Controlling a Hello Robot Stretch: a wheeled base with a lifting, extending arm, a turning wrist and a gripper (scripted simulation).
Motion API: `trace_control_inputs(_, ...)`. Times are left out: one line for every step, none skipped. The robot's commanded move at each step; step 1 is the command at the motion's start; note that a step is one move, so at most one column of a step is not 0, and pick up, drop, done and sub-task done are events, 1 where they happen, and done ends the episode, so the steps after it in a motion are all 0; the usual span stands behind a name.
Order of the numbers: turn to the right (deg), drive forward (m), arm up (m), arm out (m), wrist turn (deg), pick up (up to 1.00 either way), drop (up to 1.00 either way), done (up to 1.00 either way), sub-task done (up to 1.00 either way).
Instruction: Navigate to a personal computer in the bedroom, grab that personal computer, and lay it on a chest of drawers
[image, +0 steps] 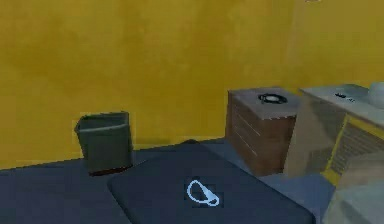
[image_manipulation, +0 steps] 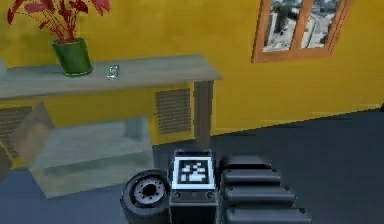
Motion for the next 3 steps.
trace_control_inputs(0.0, 1.00, 0.00, 0.00, 0.0, 0.00, 0.00, 0.00, 0.00)
trace_control_inputs(-3.0, 0.00, 0.00, 0.00, 0.0, 0.00, 0.00, 0.00, 0.00)
trace_control_inputs(0.0, 0.65, 0.00, 0.00, 0.0, 0.00, 0.00, 0.00, 0.00)
